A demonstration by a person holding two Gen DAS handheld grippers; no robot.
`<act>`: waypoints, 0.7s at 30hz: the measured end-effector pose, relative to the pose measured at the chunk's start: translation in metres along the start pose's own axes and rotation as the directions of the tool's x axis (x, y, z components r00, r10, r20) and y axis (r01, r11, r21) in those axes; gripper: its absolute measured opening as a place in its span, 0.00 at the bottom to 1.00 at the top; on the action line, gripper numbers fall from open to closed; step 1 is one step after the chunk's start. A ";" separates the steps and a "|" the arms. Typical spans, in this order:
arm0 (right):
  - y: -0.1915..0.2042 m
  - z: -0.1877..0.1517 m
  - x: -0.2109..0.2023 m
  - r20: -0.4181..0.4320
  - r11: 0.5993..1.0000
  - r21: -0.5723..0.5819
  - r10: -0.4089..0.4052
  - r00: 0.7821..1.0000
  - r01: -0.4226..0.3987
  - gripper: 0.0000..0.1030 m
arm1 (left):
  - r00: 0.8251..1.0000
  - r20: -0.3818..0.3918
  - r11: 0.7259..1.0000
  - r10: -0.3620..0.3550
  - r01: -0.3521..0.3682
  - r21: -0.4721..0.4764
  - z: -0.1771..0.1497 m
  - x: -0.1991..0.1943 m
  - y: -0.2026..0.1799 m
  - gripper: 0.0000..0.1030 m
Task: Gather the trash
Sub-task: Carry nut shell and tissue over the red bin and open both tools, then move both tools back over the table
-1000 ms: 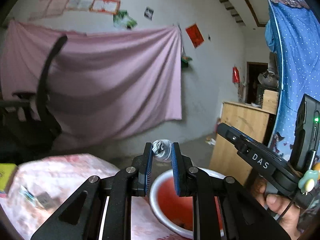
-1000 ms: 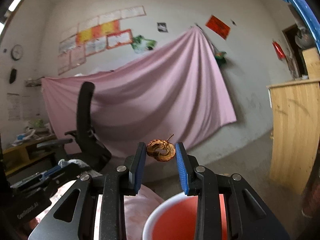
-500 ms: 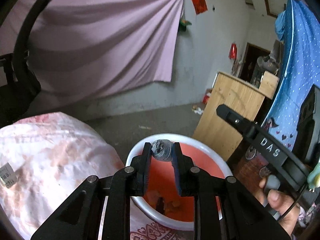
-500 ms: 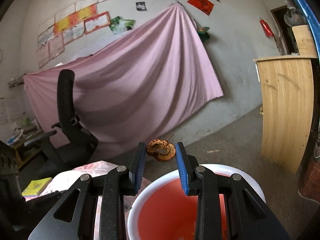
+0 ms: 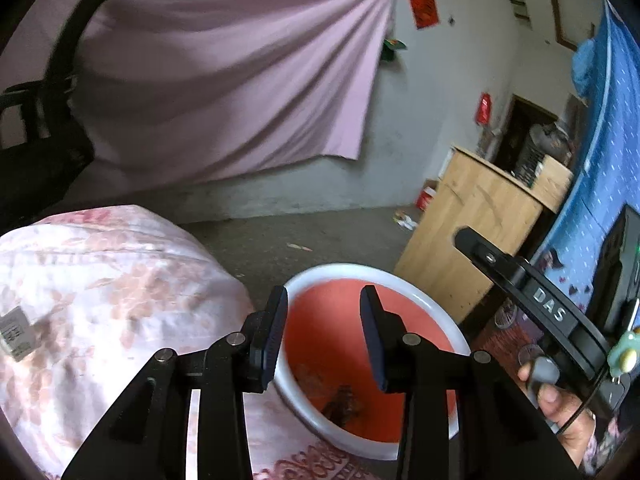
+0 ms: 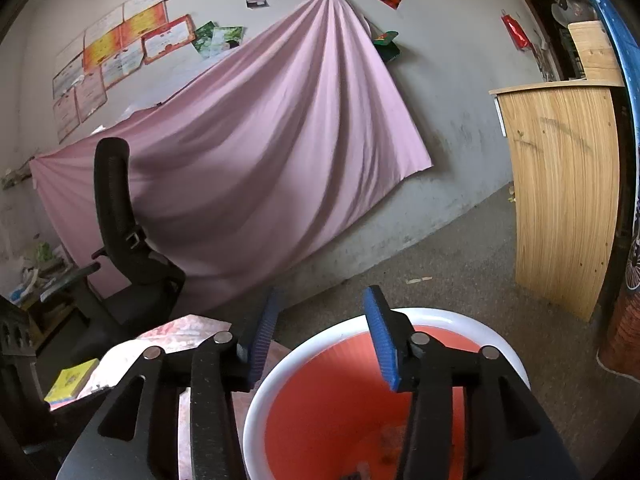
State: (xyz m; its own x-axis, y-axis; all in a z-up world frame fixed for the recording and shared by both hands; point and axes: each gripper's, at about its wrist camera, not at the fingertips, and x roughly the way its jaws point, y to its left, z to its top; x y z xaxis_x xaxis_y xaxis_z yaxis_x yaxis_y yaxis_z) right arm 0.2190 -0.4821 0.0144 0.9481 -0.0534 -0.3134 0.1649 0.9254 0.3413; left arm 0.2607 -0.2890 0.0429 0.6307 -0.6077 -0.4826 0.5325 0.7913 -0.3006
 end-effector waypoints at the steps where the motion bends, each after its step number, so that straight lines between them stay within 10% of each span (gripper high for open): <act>1: 0.001 0.000 -0.001 0.004 1.000 -0.004 0.003 1.000 -0.003 0.45 | 1.000 0.016 1.000 0.013 -0.013 -0.016 0.001 -0.005 0.006 0.34; 13: 0.052 0.003 -0.008 0.080 0.995 -0.062 0.088 0.993 -0.083 0.74 | 0.963 0.172 0.974 0.207 -0.186 -0.130 0.007 -0.077 0.070 0.65; 16: 0.071 0.000 -0.009 0.106 0.989 -0.089 0.127 0.986 -0.118 0.80 | 0.937 0.229 0.959 0.265 -0.233 -0.159 0.002 -0.100 0.088 0.89; 21: 0.105 -0.008 -0.010 0.148 0.975 -0.134 0.194 0.970 -0.175 0.98 | 0.874 0.322 0.929 0.363 -0.316 -0.192 -0.010 -0.142 0.120 0.95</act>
State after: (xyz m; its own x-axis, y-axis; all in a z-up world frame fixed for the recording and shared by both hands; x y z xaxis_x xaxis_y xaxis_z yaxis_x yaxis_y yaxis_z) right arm 0.2244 -0.3814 0.0459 0.9917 0.0726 -0.1065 -0.0415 0.9622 0.2691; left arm 0.2296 -0.1073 0.0672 0.9267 -0.2654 -0.2659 0.1875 0.9400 -0.2849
